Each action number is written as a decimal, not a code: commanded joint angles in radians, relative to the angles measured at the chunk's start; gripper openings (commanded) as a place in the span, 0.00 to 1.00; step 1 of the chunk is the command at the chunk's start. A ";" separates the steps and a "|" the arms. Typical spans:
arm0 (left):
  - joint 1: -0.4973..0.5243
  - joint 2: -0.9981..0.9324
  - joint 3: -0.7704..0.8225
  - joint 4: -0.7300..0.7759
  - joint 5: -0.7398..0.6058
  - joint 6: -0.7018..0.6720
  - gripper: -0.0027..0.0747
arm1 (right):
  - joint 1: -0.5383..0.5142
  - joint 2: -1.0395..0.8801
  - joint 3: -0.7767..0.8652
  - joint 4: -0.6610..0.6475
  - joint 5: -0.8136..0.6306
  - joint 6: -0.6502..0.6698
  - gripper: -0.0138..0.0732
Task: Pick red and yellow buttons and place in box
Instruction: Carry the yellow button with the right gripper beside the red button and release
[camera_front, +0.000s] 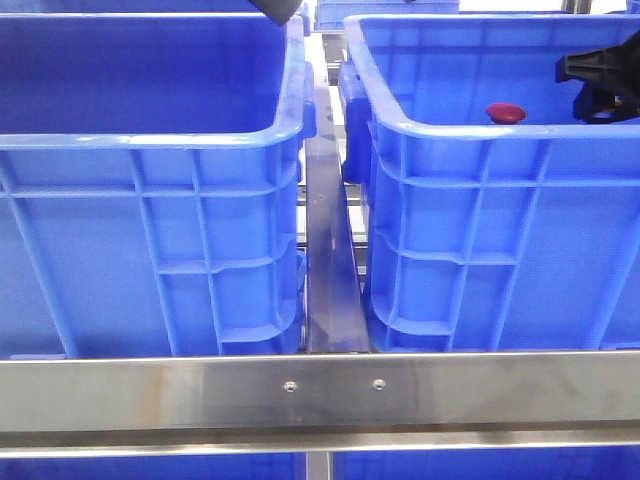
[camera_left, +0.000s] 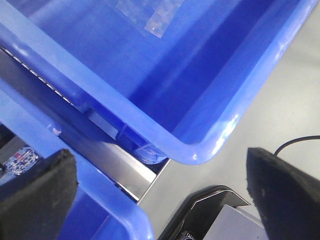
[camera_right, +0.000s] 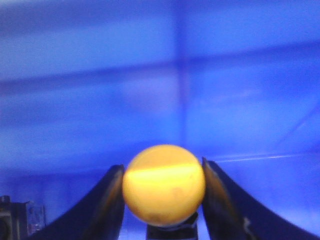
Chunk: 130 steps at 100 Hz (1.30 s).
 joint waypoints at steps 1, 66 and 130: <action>-0.004 -0.043 -0.033 -0.022 -0.058 -0.001 0.86 | -0.007 -0.055 -0.034 -0.003 0.025 -0.012 0.44; -0.004 -0.043 -0.033 -0.023 -0.058 -0.001 0.86 | -0.007 -0.037 -0.034 -0.003 -0.005 -0.012 0.64; -0.004 -0.043 -0.033 -0.023 -0.058 -0.001 0.86 | -0.007 -0.165 -0.002 -0.003 -0.063 -0.012 0.65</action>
